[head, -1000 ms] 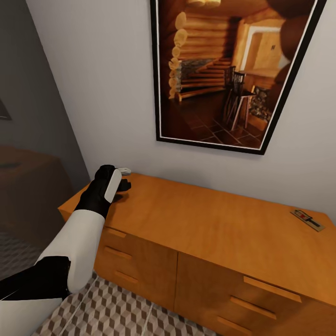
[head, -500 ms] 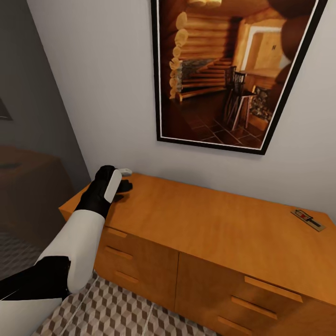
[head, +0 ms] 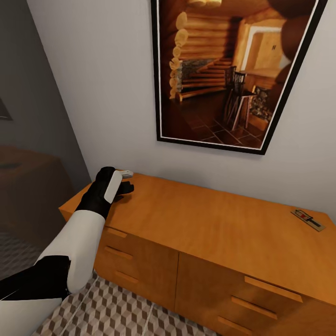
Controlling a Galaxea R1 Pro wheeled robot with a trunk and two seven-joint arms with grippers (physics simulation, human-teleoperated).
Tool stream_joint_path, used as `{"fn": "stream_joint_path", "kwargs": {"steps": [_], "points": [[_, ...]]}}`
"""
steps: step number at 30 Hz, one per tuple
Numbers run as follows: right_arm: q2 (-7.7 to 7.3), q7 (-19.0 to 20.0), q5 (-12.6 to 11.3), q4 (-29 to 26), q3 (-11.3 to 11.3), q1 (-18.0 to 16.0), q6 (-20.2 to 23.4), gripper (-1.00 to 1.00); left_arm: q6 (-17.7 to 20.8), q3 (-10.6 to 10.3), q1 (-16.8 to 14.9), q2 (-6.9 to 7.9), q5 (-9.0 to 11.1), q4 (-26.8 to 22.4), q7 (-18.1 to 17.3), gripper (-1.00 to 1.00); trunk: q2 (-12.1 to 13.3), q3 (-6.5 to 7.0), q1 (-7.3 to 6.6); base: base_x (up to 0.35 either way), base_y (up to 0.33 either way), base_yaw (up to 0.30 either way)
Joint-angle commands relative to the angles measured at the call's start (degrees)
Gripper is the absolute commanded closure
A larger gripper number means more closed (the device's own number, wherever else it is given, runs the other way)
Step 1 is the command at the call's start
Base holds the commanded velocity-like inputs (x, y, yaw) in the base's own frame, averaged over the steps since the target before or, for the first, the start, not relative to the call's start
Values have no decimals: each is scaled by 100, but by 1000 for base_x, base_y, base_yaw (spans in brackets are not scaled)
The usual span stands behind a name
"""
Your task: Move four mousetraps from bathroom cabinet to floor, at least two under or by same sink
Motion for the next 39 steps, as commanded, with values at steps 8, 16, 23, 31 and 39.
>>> {"fn": "stream_joint_path", "kwargs": {"steps": [8,16,23,31,39], "points": [[2,-21,-52,2,55,-3,-14,-100,8,16,-4,0,72,-4,53,-100,-3,-6,0,0,0,0],[1,-22,-52,2,55,-3,-14,-100,8,16,-4,1,74,-4,53,-100,-3,-6,0,0,0,0],[2,-22,-52,2,55,-3,-14,-100,9,16,-4,1,74,-19,53,-100,-3,-6,0,0,0,0],[3,-22,-52,2,55,-3,-14,-100,9,22,-4,13,78,-68,-44,-100,-3,-6,0,0,0,0],[-1,-22,-52,2,55,-3,-14,-100,4,26,-4,153,69,-80,-688,-100,-3,-6,0,0,0,0]]}}
